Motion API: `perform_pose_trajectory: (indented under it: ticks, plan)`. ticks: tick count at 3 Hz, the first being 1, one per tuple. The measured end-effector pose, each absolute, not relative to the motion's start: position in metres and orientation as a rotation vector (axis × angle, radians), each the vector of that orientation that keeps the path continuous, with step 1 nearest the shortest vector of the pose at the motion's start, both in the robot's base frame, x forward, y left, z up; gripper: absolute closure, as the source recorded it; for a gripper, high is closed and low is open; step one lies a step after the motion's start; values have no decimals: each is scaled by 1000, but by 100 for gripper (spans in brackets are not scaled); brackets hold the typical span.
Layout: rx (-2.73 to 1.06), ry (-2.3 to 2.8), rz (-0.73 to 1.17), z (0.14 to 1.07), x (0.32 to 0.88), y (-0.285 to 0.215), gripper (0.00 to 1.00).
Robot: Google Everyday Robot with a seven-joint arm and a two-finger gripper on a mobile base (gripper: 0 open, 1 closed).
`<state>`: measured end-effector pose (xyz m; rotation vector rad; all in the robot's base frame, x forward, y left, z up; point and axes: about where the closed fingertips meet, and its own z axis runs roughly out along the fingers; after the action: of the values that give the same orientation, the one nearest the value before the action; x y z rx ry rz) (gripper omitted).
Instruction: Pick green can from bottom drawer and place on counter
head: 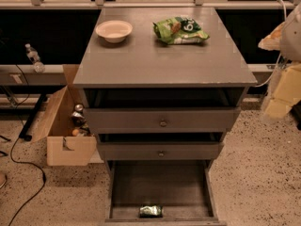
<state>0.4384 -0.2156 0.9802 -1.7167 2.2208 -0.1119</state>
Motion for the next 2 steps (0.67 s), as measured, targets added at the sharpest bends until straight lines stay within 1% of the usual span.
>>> perform_pose_trajectory:
  ticks: [1, 2]
  plan:
    - [-1717, 2221, -112, 980, 438, -216, 0]
    - [-1716, 2223, -40, 970, 438, -212, 0]
